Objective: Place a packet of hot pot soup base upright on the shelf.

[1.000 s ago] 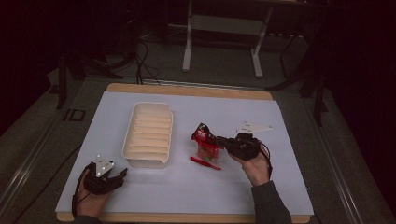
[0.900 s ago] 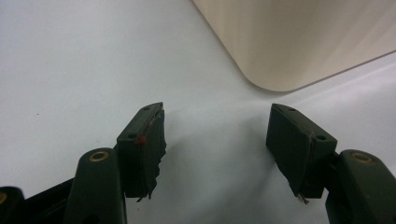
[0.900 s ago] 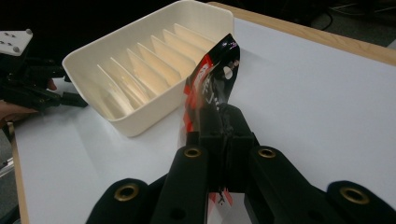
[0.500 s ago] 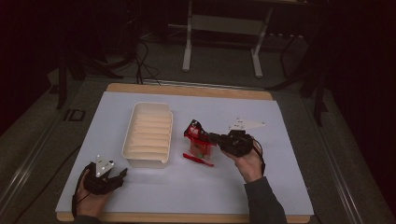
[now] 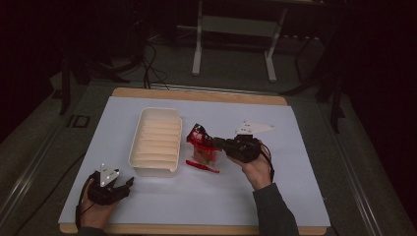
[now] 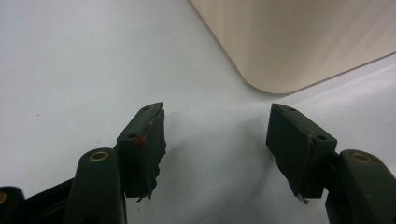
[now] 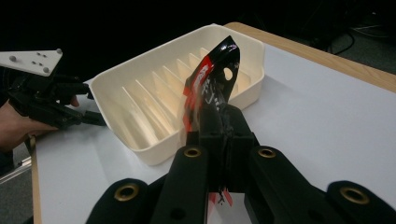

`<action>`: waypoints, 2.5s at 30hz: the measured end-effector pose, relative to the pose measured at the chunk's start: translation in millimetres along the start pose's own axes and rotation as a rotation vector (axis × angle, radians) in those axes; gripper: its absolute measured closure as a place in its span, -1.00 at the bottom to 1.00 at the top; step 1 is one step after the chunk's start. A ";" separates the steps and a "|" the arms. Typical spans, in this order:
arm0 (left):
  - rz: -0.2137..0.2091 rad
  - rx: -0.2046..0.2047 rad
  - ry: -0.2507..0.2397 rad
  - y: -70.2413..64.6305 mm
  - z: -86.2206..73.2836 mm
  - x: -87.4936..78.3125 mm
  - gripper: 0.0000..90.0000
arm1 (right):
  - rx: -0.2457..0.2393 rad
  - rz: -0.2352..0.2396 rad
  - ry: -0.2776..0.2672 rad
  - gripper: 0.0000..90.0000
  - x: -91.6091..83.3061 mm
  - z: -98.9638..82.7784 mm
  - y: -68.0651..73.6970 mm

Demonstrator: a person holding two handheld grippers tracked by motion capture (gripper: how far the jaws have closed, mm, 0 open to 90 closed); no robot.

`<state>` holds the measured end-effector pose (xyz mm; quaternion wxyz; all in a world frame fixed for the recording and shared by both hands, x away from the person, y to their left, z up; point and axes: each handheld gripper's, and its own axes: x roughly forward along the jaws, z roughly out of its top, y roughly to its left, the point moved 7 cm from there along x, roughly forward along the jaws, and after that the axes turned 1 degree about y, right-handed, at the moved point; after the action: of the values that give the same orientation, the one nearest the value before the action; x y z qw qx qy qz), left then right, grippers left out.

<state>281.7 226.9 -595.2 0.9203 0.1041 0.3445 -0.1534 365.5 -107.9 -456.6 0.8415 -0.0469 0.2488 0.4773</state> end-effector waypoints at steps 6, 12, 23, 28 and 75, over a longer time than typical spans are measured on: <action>-0.003 -0.002 -0.005 -0.1 0.2 -0.2 -0.17 | -0.007 0.010 -0.006 0.98 3.6 4.9 3.7; -0.004 -0.004 -0.009 -0.1 0.3 -0.4 -0.17 | -0.017 0.015 -0.010 0.98 6.3 9.8 6.5; -0.005 -0.005 -0.011 -0.2 0.4 -0.6 -0.17 | -0.031 0.034 -0.019 0.98 11.5 15.9 13.6; -0.005 -0.005 -0.012 -0.3 0.5 -0.6 -0.17 | -0.036 0.040 -0.021 0.98 14.5 18.3 16.5; -0.006 -0.004 -0.011 -0.1 0.5 -0.4 -0.17 | -0.063 0.097 -0.021 0.98 53.3 37.0 36.7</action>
<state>281.7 226.7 -594.5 0.9220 0.1002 0.3398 -0.1561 371.4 -34.8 -443.2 0.8180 -0.0562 0.2268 0.5256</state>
